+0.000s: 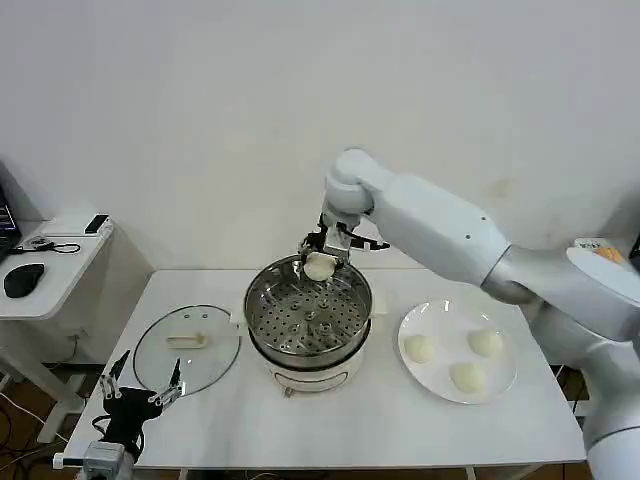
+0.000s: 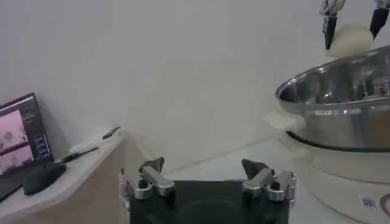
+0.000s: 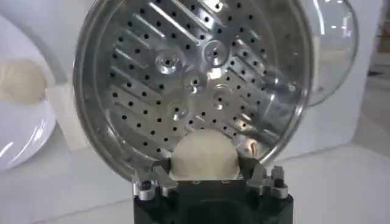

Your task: Take steamed baozi put them in steamer then cover it.

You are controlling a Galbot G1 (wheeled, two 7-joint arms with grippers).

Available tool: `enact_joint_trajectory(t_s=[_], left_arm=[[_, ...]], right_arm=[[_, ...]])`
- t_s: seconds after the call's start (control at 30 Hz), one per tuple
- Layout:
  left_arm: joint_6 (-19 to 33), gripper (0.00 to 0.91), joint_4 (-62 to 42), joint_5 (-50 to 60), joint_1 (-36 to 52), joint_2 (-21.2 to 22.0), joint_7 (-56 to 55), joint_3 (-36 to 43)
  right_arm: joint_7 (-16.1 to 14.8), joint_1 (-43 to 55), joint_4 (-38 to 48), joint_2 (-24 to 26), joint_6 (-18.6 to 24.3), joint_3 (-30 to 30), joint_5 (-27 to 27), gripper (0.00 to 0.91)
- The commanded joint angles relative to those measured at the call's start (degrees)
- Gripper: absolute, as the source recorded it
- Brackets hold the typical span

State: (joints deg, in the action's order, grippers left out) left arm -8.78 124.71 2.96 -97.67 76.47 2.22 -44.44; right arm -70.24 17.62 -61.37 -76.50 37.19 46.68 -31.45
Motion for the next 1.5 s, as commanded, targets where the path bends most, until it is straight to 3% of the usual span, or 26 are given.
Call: enact_joint_trajectory(t_s=[0.03,0.17,0.63,0.93,1.0,1.03,1.3,1.47,1.5], left_arm=[[-0.04,0.907,0.06,-0.04,-0.2,-0.01,0.08,-0.16],[0.0,0.907,-0.05,-0.25,-0.1,-0.02,0.07,-0.2],[0.11,0.907,-1.9,-0.23,0.94,0.07,0.29,0.02],[0.1,0.907,-2.59,-0.17,1.43,0.51,0.26,0.16],[0.1,0.907,-2.61,-0.16,1.41,0.65,0.2,0.22],[0.1,0.907,-2.62,-0.12,1.34,0.8,0.17,0.24],[0.02,0.907,-2.32,-0.1,0.64,0.75,0.15,-0.11],[-0.15,0.907,-1.83,0.04,0.57,0.85,0.23,0.02],[-0.24,0.907,-1.63,0.03,0.57,0.85,0.33,0.09]], right_arm=[[1.42,-2.68,5.75,-3.47,2.07,-0.42,-4.54,0.756],[2.05,-3.61,8.52,-5.41,2.14,-0.7,-4.72,0.756],[8.96,-5.19,15.09,-9.93,1.3,-2.12,-10.21,0.756],[10.46,-5.09,15.69,-10.05,0.87,-2.27,-10.6,0.756],[10.55,-5.1,15.4,-9.83,0.01,-2.21,-10.64,0.907],[10.65,-5.11,15.36,-9.76,-0.21,-2.22,-10.49,0.907],[9.11,-4.09,11.51,-6.31,-2.67,-2.49,-1.76,0.907],[7.44,-0.16,2.61,1.33,-6.58,-2.47,6.44,0.907],[6.35,0.76,0.21,3.73,-8.86,-2.08,11.26,0.907]])
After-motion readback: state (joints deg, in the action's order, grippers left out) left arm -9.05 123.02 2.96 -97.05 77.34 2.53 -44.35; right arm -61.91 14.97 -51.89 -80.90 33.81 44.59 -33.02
